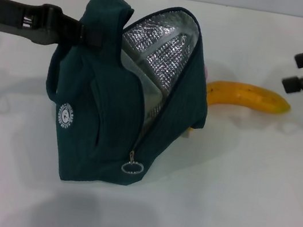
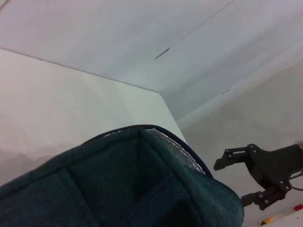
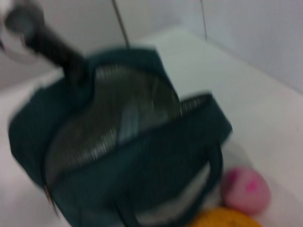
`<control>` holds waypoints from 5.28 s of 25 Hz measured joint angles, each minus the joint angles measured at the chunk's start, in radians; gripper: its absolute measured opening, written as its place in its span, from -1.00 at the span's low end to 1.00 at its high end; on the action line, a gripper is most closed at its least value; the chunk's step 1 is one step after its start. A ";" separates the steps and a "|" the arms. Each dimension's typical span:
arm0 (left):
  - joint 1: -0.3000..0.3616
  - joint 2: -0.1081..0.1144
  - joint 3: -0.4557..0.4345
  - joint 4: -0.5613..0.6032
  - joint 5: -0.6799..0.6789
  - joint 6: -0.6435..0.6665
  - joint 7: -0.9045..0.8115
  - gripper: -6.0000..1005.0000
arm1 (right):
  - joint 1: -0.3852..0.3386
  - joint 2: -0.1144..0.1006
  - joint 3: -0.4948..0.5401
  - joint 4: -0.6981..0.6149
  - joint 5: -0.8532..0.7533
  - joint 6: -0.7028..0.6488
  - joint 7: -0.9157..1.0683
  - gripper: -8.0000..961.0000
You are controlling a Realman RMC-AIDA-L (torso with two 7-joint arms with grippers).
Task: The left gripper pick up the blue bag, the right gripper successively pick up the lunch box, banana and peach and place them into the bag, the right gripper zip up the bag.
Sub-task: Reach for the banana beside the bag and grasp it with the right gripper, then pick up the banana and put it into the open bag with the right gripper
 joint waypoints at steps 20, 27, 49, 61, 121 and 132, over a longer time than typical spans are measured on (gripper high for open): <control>-0.001 -0.008 0.028 0.000 0.005 0.001 0.011 -0.90 | 0.087 0.140 -0.099 -0.120 -0.453 0.057 -0.277 0.83; -0.007 -0.010 0.028 -0.004 0.009 0.001 0.011 -0.90 | 0.063 0.188 -0.103 -0.067 -0.480 0.203 -0.352 0.83; -0.021 -0.027 0.054 -0.001 0.008 0.001 0.021 -0.90 | 0.176 0.155 -0.029 0.344 -0.470 0.464 -0.386 0.83; -0.022 -0.030 0.054 0.000 0.004 0.001 0.022 -0.89 | 0.212 0.152 -0.008 0.461 -0.458 0.529 -0.398 0.83; -0.018 -0.016 0.045 -0.006 -0.014 0.001 0.020 -0.87 | -0.023 0.153 0.031 -0.004 -0.521 0.297 -0.244 -0.12; -0.009 -0.015 0.044 -0.008 -0.031 0.001 0.021 -0.87 | -0.040 0.149 0.258 -0.173 -0.498 0.231 -0.218 -0.12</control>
